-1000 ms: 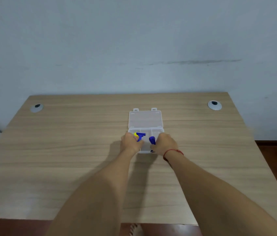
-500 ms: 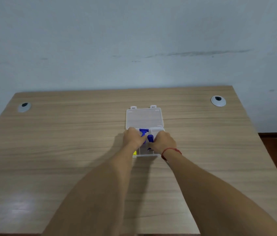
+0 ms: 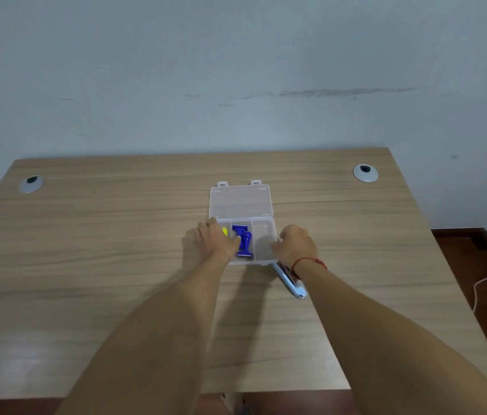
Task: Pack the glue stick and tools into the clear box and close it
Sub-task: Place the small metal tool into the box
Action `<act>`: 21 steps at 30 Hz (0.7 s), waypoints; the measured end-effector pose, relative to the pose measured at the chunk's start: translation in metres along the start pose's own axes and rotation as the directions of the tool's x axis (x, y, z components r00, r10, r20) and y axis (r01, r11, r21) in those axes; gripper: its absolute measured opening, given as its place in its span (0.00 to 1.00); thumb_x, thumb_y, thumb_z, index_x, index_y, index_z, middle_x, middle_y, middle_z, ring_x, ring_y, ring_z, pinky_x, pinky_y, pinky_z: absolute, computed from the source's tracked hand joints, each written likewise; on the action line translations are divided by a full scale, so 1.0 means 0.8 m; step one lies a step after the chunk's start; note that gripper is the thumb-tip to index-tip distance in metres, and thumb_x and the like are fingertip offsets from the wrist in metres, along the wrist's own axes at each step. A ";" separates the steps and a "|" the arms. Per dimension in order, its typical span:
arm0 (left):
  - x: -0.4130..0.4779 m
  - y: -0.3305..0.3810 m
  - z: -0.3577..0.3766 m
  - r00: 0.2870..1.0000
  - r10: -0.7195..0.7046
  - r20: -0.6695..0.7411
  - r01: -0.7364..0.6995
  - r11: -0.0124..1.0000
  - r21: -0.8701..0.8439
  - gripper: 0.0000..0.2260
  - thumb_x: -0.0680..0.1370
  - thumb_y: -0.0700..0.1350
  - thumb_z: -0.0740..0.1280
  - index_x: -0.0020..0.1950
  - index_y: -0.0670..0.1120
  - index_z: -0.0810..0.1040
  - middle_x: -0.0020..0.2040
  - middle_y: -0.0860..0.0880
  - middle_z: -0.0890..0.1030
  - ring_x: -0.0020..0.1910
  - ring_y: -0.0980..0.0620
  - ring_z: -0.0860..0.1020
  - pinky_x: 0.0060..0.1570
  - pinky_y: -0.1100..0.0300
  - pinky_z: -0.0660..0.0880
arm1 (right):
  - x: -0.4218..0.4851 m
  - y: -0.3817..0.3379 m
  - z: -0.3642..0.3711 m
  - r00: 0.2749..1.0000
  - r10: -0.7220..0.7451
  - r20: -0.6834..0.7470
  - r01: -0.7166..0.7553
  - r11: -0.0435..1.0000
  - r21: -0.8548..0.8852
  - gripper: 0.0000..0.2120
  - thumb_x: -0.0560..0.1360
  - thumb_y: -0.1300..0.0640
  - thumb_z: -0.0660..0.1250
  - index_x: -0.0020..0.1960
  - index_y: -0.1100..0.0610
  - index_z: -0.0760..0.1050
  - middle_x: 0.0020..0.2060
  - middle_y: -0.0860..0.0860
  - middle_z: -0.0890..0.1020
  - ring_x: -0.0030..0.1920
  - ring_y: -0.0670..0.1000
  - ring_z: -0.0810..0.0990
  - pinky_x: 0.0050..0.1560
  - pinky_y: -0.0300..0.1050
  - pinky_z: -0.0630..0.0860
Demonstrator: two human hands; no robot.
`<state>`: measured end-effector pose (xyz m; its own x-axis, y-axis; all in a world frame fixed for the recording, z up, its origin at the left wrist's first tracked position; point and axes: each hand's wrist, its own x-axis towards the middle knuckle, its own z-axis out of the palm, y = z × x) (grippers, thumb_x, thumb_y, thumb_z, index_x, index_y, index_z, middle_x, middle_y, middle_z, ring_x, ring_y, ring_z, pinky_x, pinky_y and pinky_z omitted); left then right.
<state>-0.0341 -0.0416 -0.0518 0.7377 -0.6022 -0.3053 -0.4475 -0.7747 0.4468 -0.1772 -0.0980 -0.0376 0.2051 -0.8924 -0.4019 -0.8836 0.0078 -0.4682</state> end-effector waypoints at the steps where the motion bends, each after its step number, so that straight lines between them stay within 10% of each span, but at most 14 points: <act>1: -0.006 0.000 0.003 1.000 -0.005 0.008 0.005 0.999 0.034 0.34 0.71 0.53 0.72 0.73 0.42 0.66 0.70 0.42 0.69 0.70 0.43 0.68 0.65 0.53 0.67 | -0.003 0.009 -0.003 1.000 0.007 0.002 -0.007 1.000 -0.002 0.15 0.72 0.57 0.68 0.57 0.60 0.75 0.55 0.57 0.80 0.54 0.58 0.80 0.56 0.52 0.79; 6: -0.021 -0.004 0.014 1.000 -0.003 0.021 0.001 0.996 0.094 0.35 0.72 0.52 0.72 0.73 0.39 0.64 0.70 0.43 0.69 0.71 0.45 0.68 0.65 0.54 0.68 | -0.024 0.044 0.009 0.993 0.025 0.117 -0.026 1.000 0.001 0.20 0.66 0.51 0.75 0.51 0.60 0.73 0.46 0.55 0.75 0.45 0.55 0.75 0.43 0.47 0.72; 18: -0.036 -0.009 0.016 0.999 -0.039 -0.014 0.039 0.999 0.014 0.29 0.73 0.49 0.72 0.69 0.37 0.68 0.68 0.41 0.72 0.68 0.42 0.71 0.62 0.53 0.70 | -0.041 0.067 0.018 0.995 0.100 -0.013 -0.100 0.995 0.028 0.16 0.71 0.61 0.70 0.57 0.64 0.75 0.59 0.62 0.76 0.58 0.63 0.78 0.56 0.52 0.76; 21: -0.035 -0.007 0.010 0.998 -0.064 0.001 0.064 0.998 0.000 0.27 0.73 0.48 0.73 0.67 0.39 0.70 0.66 0.41 0.75 0.66 0.42 0.74 0.59 0.53 0.72 | -0.036 0.054 0.002 0.994 0.092 -0.060 -0.086 0.991 0.099 0.07 0.72 0.56 0.70 0.43 0.60 0.74 0.49 0.62 0.77 0.48 0.62 0.78 0.47 0.50 0.75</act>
<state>-0.0560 -0.0219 -0.0525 0.7644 -0.5517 -0.3336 -0.3993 -0.8114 0.4268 -0.2204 -0.0710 -0.0474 0.0970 -0.9133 -0.3957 -0.8520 0.1294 -0.5074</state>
